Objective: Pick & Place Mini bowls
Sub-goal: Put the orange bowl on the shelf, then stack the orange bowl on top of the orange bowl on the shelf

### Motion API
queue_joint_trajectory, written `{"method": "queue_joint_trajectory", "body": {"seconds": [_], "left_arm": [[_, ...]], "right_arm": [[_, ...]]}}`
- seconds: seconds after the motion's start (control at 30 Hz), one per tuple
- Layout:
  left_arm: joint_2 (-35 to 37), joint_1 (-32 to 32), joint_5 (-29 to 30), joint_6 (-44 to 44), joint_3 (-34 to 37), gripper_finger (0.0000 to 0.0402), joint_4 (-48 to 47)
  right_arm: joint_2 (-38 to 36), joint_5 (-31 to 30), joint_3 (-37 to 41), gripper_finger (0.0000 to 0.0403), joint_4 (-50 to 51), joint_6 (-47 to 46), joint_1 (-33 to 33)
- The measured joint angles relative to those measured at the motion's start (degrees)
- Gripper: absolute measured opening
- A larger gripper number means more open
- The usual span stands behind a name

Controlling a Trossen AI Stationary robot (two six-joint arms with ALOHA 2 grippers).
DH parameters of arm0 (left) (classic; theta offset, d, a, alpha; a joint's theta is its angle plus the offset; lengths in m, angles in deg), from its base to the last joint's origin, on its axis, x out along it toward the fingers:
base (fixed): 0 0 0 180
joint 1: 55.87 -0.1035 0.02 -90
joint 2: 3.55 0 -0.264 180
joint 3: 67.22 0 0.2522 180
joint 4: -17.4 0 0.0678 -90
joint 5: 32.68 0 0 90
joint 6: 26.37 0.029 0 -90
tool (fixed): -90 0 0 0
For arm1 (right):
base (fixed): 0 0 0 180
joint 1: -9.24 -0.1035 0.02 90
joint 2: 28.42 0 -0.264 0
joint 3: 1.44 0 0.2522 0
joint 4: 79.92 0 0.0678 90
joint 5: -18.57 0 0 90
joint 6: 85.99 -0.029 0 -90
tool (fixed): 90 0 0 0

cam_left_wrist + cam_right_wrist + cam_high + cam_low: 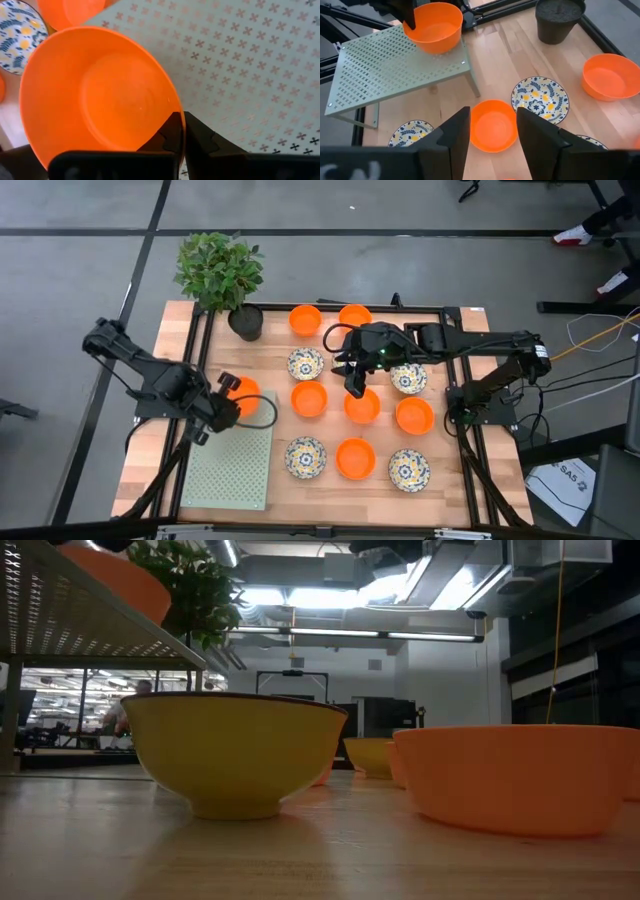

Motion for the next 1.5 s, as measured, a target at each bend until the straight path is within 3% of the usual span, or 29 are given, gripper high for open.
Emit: {"method": "queue_joint_trajectory", "body": {"seconds": [0.27,0.47,0.87,1.17,1.37,1.5], "left_arm": [[-3.3,4.3,-0.2,-7.0,0.0,0.0003,-0.2],[-3.7,4.4,-5.2,-8.2,0.0,0.0011,-0.7],[-2.8,3.6,-7.5,-14.1,-0.9,0.0104,-0.8],[5.7,-3.5,-3.4,-17.8,-8.1,0.0136,0.1],[6.5,-10.5,3.3,-8.3,-13.1,0.0136,4.5],[6.5,-18.8,2.5,-2.8,-16.1,0.0136,9.8]], "right_arm": [[0.0,0.1,0.0,0.016,-0.1,0.1,-2.6],[0.0,6.2,0.0,0.016,-0.3,0.5,-3.6],[0.0,7.0,0.0,0.016,-0.2,2.2,-3.4],[0.0,7.0,0.0,0.016,1.4,4.7,-2.3],[0.0,5.4,0.0,0.016,8.9,1.8,-2.0],[0.0,5.4,0.0,0.016,15.0,-0.2,-2.2]]}}
